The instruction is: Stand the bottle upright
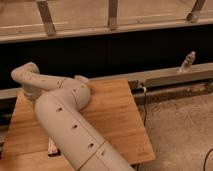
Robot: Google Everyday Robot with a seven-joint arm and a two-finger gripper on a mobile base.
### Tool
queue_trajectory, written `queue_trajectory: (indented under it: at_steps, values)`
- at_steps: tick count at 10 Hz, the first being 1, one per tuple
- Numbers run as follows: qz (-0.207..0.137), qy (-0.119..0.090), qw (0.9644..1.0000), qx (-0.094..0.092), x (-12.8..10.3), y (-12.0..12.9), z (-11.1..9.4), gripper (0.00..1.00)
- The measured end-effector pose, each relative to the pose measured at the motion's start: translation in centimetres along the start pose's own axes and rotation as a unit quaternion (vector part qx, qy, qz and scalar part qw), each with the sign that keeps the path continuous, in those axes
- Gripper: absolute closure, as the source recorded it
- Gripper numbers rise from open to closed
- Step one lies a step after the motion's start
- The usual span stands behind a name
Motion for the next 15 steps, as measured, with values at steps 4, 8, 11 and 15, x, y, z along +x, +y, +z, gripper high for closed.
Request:
queue_trajectory:
  at_steps: [4,8,11,15]
  values:
    - [0.001,-0.047,0.9989,0.005,0.5,-0.8,-3.5,1.00]
    - [0.013,-0.101,0.9946,0.017,2.4,-2.7,-7.1,1.00]
    - [0.017,-0.145,0.9890,0.025,3.0,-3.5,-9.6,1.00]
    - [0.000,-0.182,0.9825,0.042,1.5,-4.4,-12.9,1.00]
